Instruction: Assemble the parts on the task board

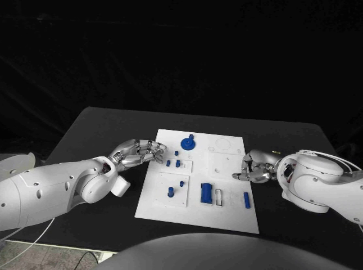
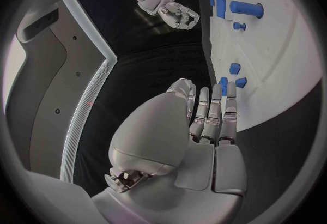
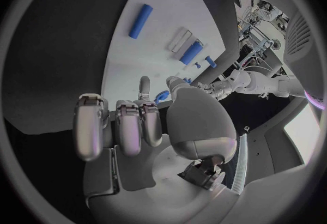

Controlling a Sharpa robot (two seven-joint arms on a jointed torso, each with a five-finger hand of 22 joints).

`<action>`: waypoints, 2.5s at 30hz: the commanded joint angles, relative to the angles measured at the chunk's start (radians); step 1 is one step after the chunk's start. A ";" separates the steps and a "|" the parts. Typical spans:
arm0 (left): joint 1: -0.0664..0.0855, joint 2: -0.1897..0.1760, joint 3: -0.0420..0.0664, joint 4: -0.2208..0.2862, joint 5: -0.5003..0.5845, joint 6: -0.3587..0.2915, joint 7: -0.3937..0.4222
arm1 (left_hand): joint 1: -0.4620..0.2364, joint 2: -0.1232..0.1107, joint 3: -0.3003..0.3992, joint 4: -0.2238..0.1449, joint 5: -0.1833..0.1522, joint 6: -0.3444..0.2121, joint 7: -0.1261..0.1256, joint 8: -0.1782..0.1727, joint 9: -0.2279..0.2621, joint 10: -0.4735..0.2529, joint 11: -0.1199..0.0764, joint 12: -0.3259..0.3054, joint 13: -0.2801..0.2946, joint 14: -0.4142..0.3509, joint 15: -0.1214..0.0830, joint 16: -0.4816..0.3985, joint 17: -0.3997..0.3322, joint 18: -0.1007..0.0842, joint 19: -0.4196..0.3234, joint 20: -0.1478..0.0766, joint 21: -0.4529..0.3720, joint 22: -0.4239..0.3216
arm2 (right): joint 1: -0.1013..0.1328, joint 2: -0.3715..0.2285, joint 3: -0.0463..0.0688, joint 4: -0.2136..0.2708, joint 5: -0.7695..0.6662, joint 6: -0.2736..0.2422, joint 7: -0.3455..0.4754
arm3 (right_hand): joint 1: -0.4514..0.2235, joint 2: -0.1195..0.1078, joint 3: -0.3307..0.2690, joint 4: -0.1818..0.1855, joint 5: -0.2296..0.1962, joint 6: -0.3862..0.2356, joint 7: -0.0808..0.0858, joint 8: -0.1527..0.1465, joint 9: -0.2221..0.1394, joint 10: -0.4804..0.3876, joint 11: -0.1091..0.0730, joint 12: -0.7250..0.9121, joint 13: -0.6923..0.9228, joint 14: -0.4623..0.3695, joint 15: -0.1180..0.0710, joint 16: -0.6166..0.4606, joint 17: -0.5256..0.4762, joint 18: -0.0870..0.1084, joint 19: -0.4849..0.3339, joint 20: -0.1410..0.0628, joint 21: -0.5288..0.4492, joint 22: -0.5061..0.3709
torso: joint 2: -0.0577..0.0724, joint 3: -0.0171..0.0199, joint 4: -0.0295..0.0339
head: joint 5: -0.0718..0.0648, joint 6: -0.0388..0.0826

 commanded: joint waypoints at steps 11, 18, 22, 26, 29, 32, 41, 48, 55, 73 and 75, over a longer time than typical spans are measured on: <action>0.000 0.003 0.001 0.002 0.003 0.014 0.004 | 0.010 -0.001 0.005 -0.001 0.005 0.000 0.007 0.003 0.000 0.005 0.004 0.003 -0.002 0.001 0.004 0.007 -0.002 -0.003 0.001 -0.004 -0.007 0.001 | -0.031 0.009 -0.002 -0.003 -0.081 0.140 -0.095 | 0.031 -0.003 0.015 -0.001 -0.009 0.081 -0.020 -0.031 0.031 0.107 -0.018 0.004 0.263 0.106 -0.020 0.003 0.263 -0.015 0.049 -0.016 0.006 0.213 | 0.000 0.0001 0.0003 | -0.005 0.000; 0.000 0.003 0.001 0.002 0.003 0.015 0.003 | 0.010 -0.001 0.005 -0.001 0.005 0.000 0.007 0.003 0.000 0.005 0.004 0.003 -0.002 0.001 0.004 0.007 -0.002 -0.003 0.001 -0.004 -0.007 0.001 | -0.044 0.009 -0.002 -0.004 -0.131 0.153 -0.102 | 0.031 -0.005 0.016 0.001 -0.025 0.105 -0.019 -0.081 0.034 0.107 -0.019 0.004 0.263 0.106 -0.022 0.003 0.263 -0.015 0.048 -0.019 0.004 0.212 | 0.000 0.0001 0.0000 | -0.002 0.000; 0.000 0.003 0.001 0.001 0.003 0.016 0.002 | 0.010 -0.002 0.006 -0.001 0.005 0.000 0.008 0.003 0.000 0.006 0.004 0.003 -0.002 0.001 0.004 0.007 -0.002 -0.003 0.001 -0.004 -0.007 0.001 | -0.051 0.009 -0.002 -0.001 -0.157 0.156 -0.104 | 0.029 -0.005 0.014 0.001 -0.040 0.113 -0.018 -0.098 0.038 0.107 -0.018 0.004 0.263 0.106 -0.021 0.003 0.263 -0.015 0.048 -0.019 0.003 0.212 | 0.000 0.0004 -0.0004 | -0.001 0.000; 0.000 0.003 0.001 0.001 0.003 0.016 0.000 | 0.010 -0.002 0.006 -0.001 0.005 0.000 0.008 0.004 0.000 0.006 0.004 0.003 -0.003 0.001 0.004 0.007 -0.002 -0.003 0.001 -0.004 -0.007 0.002 | -0.056 0.009 -0.002 0.000 -0.163 0.163 -0.105 | 0.027 -0.004 0.013 0.002 -0.047 0.118 -0.018 -0.105 0.040 0.107 -0.018 0.004 0.263 0.106 -0.021 0.003 0.263 -0.015 0.047 -0.019 0.001 0.212 | 0.000 0.0003 -0.0002 | -0.003 0.000; 0.000 0.004 0.001 0.001 0.003 0.017 -0.001 | 0.010 -0.002 0.006 -0.001 0.005 0.000 0.008 0.004 0.000 0.006 0.004 0.003 -0.003 0.001 0.004 0.007 -0.002 -0.003 0.001 -0.004 -0.007 0.002 | -0.060 0.009 -0.002 0.000 -0.162 0.172 -0.107 | 0.020 -0.001 0.012 0.005 -0.051 0.120 -0.017 -0.116 0.042 0.107 -0.017 0.004 0.263 0.106 -0.021 0.003 0.263 -0.014 0.047 -0.019 -0.001 0.211 | 0.000 0.0001 0.0000 | -0.003 0.000; 0.000 0.004 0.001 0.000 0.003 0.017 -0.002 | 0.010 -0.002 0.007 -0.001 0.005 0.000 0.008 0.004 0.000 0.006 0.005 0.003 -0.003 0.001 0.004 0.007 -0.002 -0.003 0.001 -0.004 -0.007 0.002 | -0.065 0.008 -0.002 -0.001 -0.158 0.176 -0.108 | 0.007 0.005 0.010 0.006 -0.051 0.120 -0.014 -0.140 0.043 0.107 -0.015 0.004 0.263 0.106 -0.019 0.003 0.263 -0.014 0.046 -0.018 -0.003 0.210 | 0.000 0.0002 -0.0003 | -0.001 0.000; 0.000 0.004 0.001 -0.001 0.003 0.019 -0.004 | 0.010 -0.003 0.007 -0.001 0.005 0.000 0.008 0.004 0.000 0.007 0.005 0.003 -0.004 0.001 0.004 0.007 -0.003 -0.003 0.001 -0.004 -0.007 0.002 | -0.086 0.010 -0.002 -0.012 -0.141 0.170 -0.108 | 0.005 0.011 0.020 0.001 0.029 0.113 0.009 -0.278 0.021 0.107 0.004 0.004 0.263 0.103 -0.003 -0.003 0.249 -0.011 0.042 -0.005 -0.017 0.206 | 0.000 0.0000 0.0002 | 0.000 0.000; -0.001 0.005 0.001 -0.001 0.003 0.021 -0.006 | 0.010 -0.003 0.007 -0.001 0.005 0.000 0.008 0.004 0.000 0.007 0.005 0.003 -0.004 0.001 0.004 0.007 -0.003 -0.003 0.001 -0.004 -0.007 0.002 | -0.100 0.015 -0.003 -0.016 -0.121 0.158 -0.104 | 0.041 0.002 0.053 -0.017 0.170 0.131 0.016 -0.353 0.014 0.107 0.011 0.004 0.263 0.100 0.004 -0.009 0.235 -0.009 0.039 0.004 -0.027 0.203 | 0.000 0.0001 -0.0003 | 0.001 0.000; -0.002 0.005 0.001 -0.001 0.003 0.021 -0.006 | 0.009 -0.003 0.008 -0.002 0.005 -0.001 0.009 0.003 -0.001 0.007 0.005 0.003 -0.005 0.001 0.004 0.007 -0.003 -0.004 0.001 -0.004 -0.007 0.003 | -0.108 0.023 -0.003 -0.020 -0.095 0.144 -0.102 | 0.062 -0.007 0.081 -0.033 0.241 0.137 0.019 -0.390 0.018 0.107 0.013 0.004 0.263 0.098 0.006 -0.014 0.225 -0.007 0.036 0.006 -0.036 0.200 | 0.000 0.0002 0.0001 | 0.001 0.000; -0.003 0.004 0.001 -0.006 0.001 0.020 -0.005 | 0.010 -0.004 0.009 -0.002 0.005 -0.001 0.009 0.003 -0.001 0.007 0.006 0.002 -0.006 0.001 0.004 0.007 -0.003 -0.004 0.000 -0.004 -0.007 0.003 | -0.112 0.028 -0.002 -0.007 -0.013 0.016 -0.088 | 0.232 -0.006 0.215 -0.220 0.246 0.154 0.016 -0.383 0.086 0.107 0.010 0.004 0.263 0.095 0.003 -0.022 0.207 -0.004 0.034 0.003 -0.049 0.197 | 0.000 0.0004 -0.0002 | 0.009 0.000; -0.003 0.003 0.001 -0.005 0.001 0.020 -0.004 | 0.010 -0.004 0.009 -0.002 0.005 -0.001 0.009 0.003 -0.001 0.007 0.006 0.002 -0.006 0.001 0.004 0.007 -0.003 -0.004 0.000 -0.004 -0.007 0.003 | -0.108 0.025 -0.002 0.000 0.013 0.007 -0.087 | 0.227 -0.006 0.217 -0.220 0.246 0.154 0.016 -0.382 0.089 0.107 0.009 0.004 0.263 0.095 0.003 -0.022 0.206 -0.004 0.034 0.003 -0.050 0.197 | 0.000 0.0004 0.0000 | 0.009 0.000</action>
